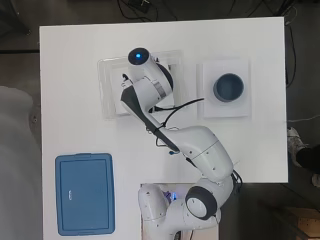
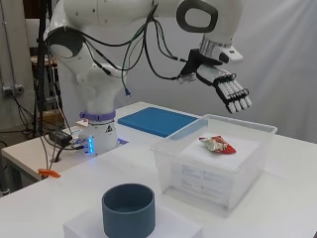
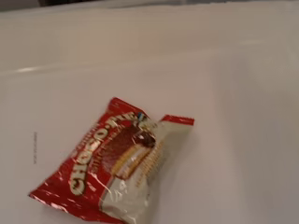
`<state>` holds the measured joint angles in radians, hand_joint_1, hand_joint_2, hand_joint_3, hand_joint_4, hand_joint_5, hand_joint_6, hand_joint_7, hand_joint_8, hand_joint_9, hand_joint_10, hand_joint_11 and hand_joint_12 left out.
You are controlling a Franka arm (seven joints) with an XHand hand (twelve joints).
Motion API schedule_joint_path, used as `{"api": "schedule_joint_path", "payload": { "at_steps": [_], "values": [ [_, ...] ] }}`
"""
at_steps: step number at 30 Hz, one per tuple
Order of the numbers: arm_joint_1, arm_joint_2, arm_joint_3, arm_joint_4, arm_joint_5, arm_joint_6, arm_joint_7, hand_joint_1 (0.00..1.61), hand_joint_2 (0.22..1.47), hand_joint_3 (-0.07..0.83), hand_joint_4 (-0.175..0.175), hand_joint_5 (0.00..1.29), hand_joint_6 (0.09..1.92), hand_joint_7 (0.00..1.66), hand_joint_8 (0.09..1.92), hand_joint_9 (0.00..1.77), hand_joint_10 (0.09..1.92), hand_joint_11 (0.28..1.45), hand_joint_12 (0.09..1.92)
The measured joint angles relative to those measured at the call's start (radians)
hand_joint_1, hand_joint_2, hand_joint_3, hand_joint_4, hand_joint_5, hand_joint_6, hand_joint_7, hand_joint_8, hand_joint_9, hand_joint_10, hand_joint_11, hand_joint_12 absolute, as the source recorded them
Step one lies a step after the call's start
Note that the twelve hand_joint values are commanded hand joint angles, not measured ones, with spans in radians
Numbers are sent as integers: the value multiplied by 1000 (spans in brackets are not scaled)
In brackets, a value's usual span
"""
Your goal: Teleoperate dual arm-hand system to remove items from a box
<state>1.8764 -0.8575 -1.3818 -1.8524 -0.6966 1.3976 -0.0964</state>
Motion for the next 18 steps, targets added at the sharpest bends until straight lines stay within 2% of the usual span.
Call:
{"api": "schedule_joint_path", "payload": {
  "at_steps": [8, 18],
  "values": [
    [-58, -8, -96, -75, 28, 53, -5, 188, 999, -3, -10, 348, 87, 373, 87, 416, 87, 468, 87],
    [-3, -11, -182, -60, 37, 52, -68, 160, 951, -16, -15, 337, 87, 393, 87, 443, 87, 466, 87]
  ]
}}
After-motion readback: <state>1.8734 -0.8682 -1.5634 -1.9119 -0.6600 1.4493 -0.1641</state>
